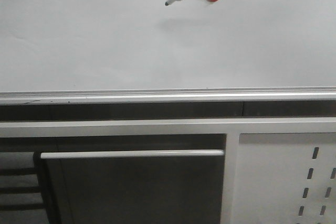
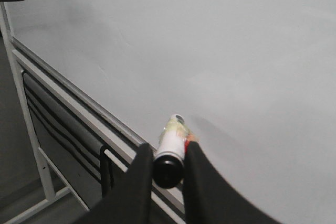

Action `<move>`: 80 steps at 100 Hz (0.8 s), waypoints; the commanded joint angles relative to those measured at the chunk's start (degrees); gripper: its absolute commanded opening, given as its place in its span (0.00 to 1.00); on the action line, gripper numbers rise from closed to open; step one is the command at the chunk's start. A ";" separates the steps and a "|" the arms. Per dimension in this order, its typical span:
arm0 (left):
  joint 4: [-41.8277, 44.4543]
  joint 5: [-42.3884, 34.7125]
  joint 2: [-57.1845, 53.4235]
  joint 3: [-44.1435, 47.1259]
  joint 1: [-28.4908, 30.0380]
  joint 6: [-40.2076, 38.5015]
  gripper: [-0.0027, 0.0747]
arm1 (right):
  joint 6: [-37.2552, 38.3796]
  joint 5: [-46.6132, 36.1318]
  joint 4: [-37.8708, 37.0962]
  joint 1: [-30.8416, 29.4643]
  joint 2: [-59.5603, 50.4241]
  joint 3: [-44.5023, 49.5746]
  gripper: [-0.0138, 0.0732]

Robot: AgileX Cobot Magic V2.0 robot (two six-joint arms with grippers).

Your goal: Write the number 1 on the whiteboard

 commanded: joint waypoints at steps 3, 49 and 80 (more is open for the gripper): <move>-1.57 -1.83 -0.02 -1.70 0.01 -0.64 0.53 | -0.58 -4.95 -1.00 -0.02 0.05 -2.14 0.11; -1.57 -1.92 -0.02 -1.70 0.01 -0.64 0.53 | -2.56 -10.09 -2.03 -0.36 3.62 -2.14 0.11; -1.57 -1.92 -0.02 -1.70 0.01 -0.54 0.53 | -2.56 -12.42 -2.03 -3.47 12.19 -2.14 0.11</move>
